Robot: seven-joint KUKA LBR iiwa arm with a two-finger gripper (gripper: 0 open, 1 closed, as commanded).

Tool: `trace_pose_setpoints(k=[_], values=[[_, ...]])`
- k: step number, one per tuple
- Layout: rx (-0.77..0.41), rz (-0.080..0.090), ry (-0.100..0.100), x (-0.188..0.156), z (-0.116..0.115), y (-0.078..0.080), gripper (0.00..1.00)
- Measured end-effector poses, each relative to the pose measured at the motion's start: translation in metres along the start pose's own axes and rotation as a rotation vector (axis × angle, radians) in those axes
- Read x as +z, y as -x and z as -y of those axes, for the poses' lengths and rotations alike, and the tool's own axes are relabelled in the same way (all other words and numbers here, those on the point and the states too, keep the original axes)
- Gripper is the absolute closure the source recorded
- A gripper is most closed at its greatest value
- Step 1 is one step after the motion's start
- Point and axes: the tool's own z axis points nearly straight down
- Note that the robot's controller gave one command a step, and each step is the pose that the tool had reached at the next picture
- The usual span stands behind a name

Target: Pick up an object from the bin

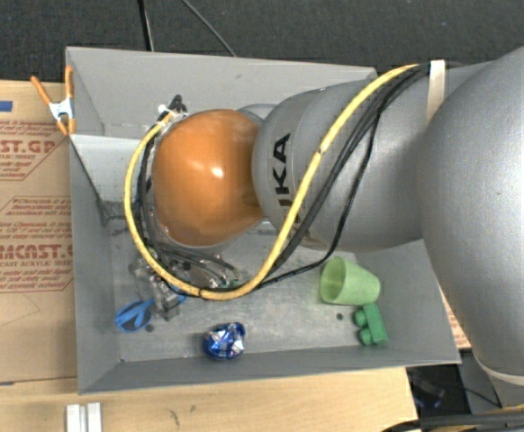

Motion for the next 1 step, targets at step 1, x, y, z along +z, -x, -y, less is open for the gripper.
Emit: trace_pose_setpoints(k=[1], values=[[-0.352, -0.002, 0.001, -0.0715, -0.0004, 0.0004, 1.00]])
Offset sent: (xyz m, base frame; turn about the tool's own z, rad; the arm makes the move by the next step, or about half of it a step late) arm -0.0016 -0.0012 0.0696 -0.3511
